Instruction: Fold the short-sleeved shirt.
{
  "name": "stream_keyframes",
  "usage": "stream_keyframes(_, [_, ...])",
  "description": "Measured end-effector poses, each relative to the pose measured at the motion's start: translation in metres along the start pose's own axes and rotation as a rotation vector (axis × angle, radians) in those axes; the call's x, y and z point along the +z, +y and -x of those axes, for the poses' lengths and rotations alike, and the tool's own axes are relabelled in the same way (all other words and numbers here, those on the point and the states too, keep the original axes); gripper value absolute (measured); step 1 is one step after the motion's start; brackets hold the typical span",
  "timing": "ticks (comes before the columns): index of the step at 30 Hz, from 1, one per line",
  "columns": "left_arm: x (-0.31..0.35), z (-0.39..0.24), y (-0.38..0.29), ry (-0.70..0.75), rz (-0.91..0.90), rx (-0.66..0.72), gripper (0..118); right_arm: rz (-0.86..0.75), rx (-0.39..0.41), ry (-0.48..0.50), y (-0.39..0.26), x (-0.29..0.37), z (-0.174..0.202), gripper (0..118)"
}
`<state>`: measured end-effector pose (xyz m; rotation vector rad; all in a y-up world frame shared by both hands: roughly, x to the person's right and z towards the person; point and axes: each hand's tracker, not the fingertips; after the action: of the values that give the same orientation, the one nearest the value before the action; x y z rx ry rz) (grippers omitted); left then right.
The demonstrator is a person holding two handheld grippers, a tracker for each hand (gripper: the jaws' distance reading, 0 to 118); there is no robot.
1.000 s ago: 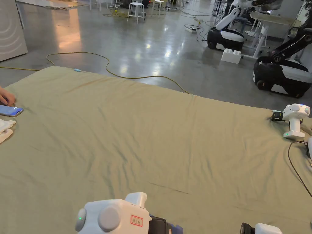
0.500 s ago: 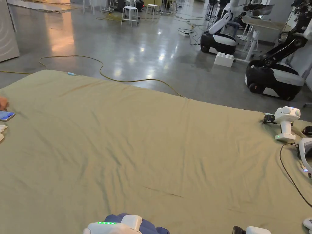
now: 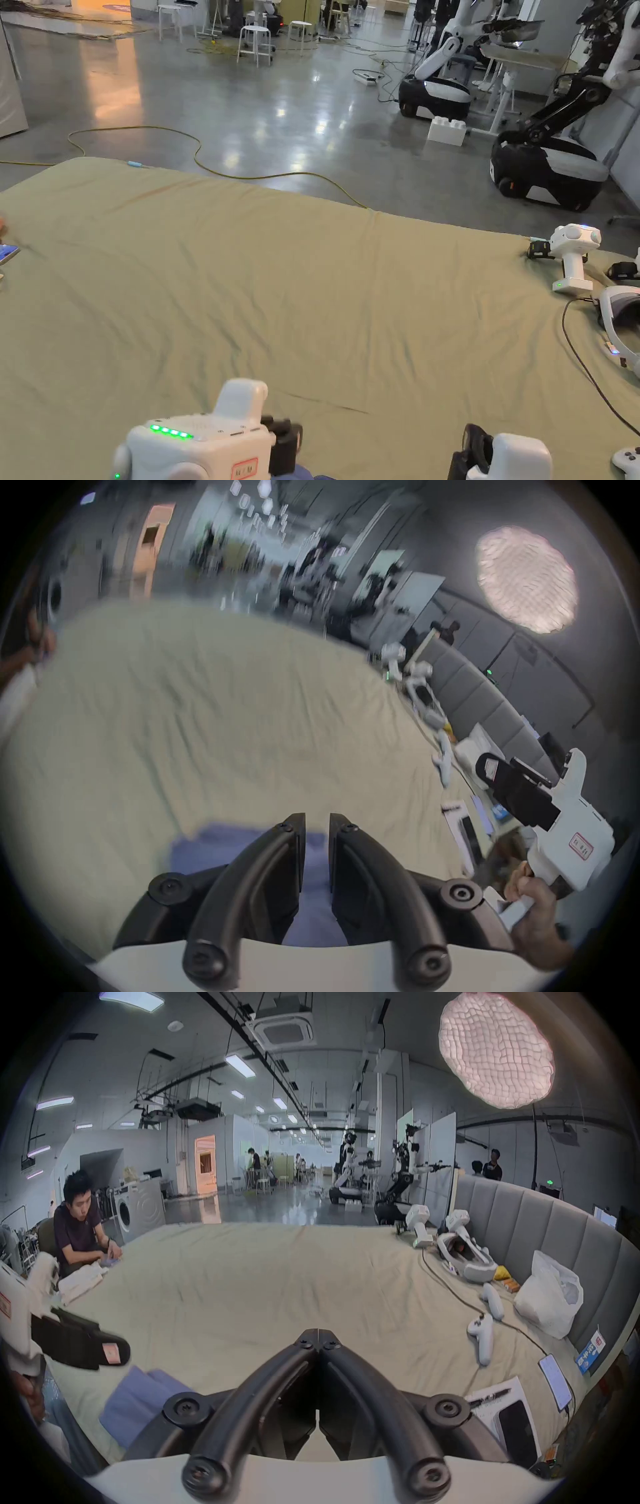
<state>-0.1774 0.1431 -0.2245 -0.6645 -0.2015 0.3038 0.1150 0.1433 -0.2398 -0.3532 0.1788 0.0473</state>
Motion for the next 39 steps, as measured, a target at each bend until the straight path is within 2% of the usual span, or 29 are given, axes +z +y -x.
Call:
stream_keyframes(6, [0.049, -0.006, 0.025, 0.192, -0.403, -0.198, 17, -0.177, -0.007, -0.022, 0.035, 0.007, 0.017, 0])
stream_keyframes(10, [0.063, -0.003, 0.026, 0.349, -0.568, -0.300, 17, -0.254, -0.017, -0.037, 0.053, 0.013, 0.022, 0])
stream_keyframes(16, [0.073, 0.024, 0.024, 0.394, -0.579, -0.210, 17, -0.294, -0.004, -0.060, 0.064, 0.014, 0.022, 0])
stream_keyframes(20, [0.081, 0.046, 0.018, 0.428, -0.561, -0.185, 17, -0.238, -0.001, -0.059, 0.055, 0.017, 0.024, 0])
stream_keyframes(24, [0.083, 0.071, 0.007, 0.436, -0.475, -0.140, 17, -0.083, 0.005, 0.026, 0.013, 0.022, 0.044, 0])
stream_keyframes(29, [0.082, 0.098, -0.017, 0.433, -0.383, -0.078, 17, 0.096, 0.090, 0.164, -0.057, 0.020, 0.099, 0])
stream_keyframes(32, [0.080, 0.108, -0.034, 0.428, -0.317, -0.049, 17, 0.169, 0.181, 0.211, -0.094, 0.013, 0.131, 0])
stream_keyframes(35, [0.080, 0.119, -0.052, 0.397, -0.258, 0.005, 17, 0.209, 0.203, 0.172, -0.122, 0.001, 0.144, 0])
stream_keyframes(39, [0.080, 0.135, -0.077, 0.284, -0.140, 0.099, 17, 0.288, 0.188, 0.042, -0.151, -0.019, 0.135, 0])
